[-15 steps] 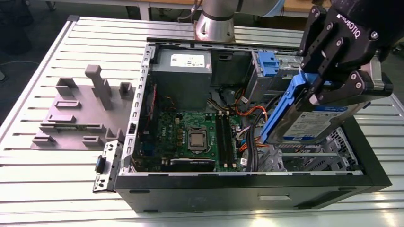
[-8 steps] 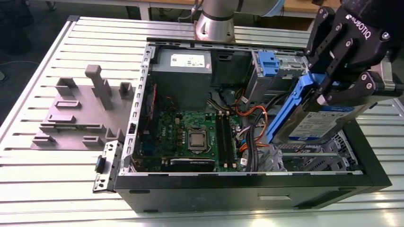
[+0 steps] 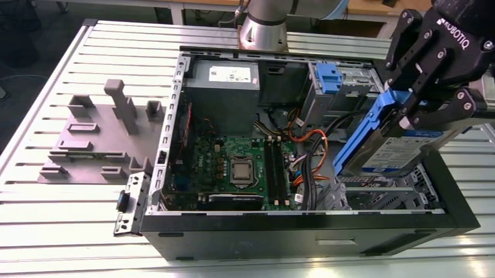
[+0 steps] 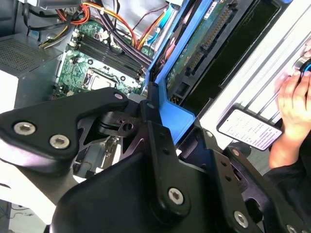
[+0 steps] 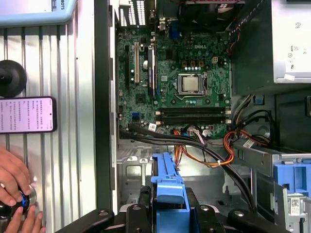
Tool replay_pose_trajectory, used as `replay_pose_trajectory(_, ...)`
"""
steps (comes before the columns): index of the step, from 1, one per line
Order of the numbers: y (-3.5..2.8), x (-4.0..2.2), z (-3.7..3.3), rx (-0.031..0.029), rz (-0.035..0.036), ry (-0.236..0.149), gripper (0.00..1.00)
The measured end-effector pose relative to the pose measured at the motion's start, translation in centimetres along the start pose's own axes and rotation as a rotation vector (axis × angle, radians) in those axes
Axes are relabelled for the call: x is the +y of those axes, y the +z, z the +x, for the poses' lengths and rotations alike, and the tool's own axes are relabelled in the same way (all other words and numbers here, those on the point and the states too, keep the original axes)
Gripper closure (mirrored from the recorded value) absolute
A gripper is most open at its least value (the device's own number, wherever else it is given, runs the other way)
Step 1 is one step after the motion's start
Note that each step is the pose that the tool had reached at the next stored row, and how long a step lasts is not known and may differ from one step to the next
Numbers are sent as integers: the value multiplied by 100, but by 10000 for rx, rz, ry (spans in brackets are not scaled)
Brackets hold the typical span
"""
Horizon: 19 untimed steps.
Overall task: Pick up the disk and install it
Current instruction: 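Insert the disk into the insertion slot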
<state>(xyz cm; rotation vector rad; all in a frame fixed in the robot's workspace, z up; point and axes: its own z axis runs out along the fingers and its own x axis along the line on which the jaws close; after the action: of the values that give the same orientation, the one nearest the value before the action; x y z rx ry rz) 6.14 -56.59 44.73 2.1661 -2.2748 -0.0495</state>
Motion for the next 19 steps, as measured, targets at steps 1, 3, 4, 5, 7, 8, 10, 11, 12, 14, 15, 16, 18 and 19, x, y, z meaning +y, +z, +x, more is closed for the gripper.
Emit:
replay_pose_trajectory(1, 1, -6, 3, 1, 0, 0, 63)
replay_pose_trajectory(3, 4, -17, 11, 2, 0, 0, 63)
replay_pose_trajectory(4, 6, -23, 15, 1, 0, 0, 63)
replay_pose_trajectory(5, 8, -28, 20, 1, 0, 0, 63)
replay_pose_trajectory(7, 12, -40, 31, 1, 0, 0, 63)
replay_pose_trajectory(8, 13, -46, 35, 2, 0, 0, 63)
replay_pose_trajectory(10, 16, -60, 43, 2, 0, 0, 63)
replay_pose_trajectory(11, 18, -68, 46, 2, 0, 1, 63)
replay_pose_trajectory(12, 20, -75, 49, 1, 0, 0, 63)
replay_pose_trajectory(14, 24, -92, 51, 0, 0, 0, 63)
replay_pose_trajectory(15, 26, -100, 52, 1, 0, 1, 63)
replay_pose_trajectory(16, 27, -108, 52, 2, 0, 0, 63)
replay_pose_trajectory(18, 30, -120, 53, 4, 0, 1, 63)
replay_pose_trajectory(19, 32, -126, 52, 3, 0, 1, 63)
